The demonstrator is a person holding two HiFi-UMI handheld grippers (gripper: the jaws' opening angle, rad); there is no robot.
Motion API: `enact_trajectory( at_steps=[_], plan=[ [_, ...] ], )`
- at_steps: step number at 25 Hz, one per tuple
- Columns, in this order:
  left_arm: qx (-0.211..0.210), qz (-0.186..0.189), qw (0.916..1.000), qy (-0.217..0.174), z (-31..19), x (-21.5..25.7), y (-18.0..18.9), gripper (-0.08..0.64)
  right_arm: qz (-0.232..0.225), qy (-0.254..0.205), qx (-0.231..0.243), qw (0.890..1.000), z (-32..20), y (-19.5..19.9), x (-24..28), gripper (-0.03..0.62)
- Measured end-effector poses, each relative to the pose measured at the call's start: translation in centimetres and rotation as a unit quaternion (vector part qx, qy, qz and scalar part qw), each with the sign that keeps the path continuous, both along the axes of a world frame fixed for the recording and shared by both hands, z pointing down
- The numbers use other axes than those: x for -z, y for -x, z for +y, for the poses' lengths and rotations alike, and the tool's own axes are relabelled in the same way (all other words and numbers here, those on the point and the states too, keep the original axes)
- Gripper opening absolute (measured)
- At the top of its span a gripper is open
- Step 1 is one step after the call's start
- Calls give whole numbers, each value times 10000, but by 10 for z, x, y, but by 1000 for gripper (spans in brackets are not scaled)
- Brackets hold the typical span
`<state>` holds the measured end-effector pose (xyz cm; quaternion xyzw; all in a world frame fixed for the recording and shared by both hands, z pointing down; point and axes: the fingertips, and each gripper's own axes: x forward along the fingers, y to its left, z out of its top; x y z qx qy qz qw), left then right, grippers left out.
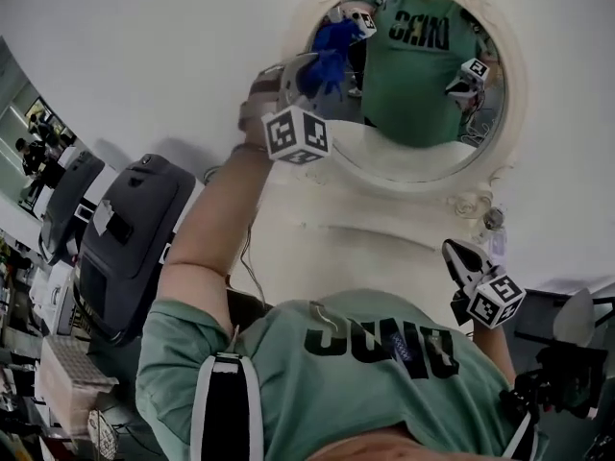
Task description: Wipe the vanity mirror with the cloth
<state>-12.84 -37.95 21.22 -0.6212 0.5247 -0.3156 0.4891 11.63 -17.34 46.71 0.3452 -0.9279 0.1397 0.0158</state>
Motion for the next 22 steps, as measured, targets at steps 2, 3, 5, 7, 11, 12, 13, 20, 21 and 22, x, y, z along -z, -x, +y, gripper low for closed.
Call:
enact_trajectory(
  at_steps=[2,3,5,7,11,12,13,20,21,22],
  plan=[
    [167,-563,9974,-425,-17,27,-11,89,19,21,-171,9998,-4,-9,1,8],
    [254,-758,9951,-587,-23,37,-15,89,51,21,-237,9997,-6,-12,1,8],
    [387,-1020,9908,-804,-32,50,-20,89,101,31,-339,9994,-7,-16,2,8],
    [442,-1229,9869,-953,-35,53,-24,89,130,42,-393,9991,-7,-15,4,8],
    [640,-1689,9754,-1263,-38,50,-26,89,134,101,-414,9990,-8,-16,4,8],
    [702,-1760,9728,-1331,-38,50,-26,89,131,127,-402,9990,-8,-15,4,8],
    [778,-1841,9698,-1395,-38,50,-26,89,140,145,-383,9991,-8,-13,5,8],
    [1011,-2225,9550,-1684,-34,57,-22,86,237,170,-197,9994,-5,0,6,8],
    [990,-2239,9542,-1718,-32,58,-22,84,255,179,-196,9993,-5,1,5,8],
    [977,-2260,9534,-1744,-32,58,-21,83,267,194,-204,9992,-4,1,5,8]
  ],
)
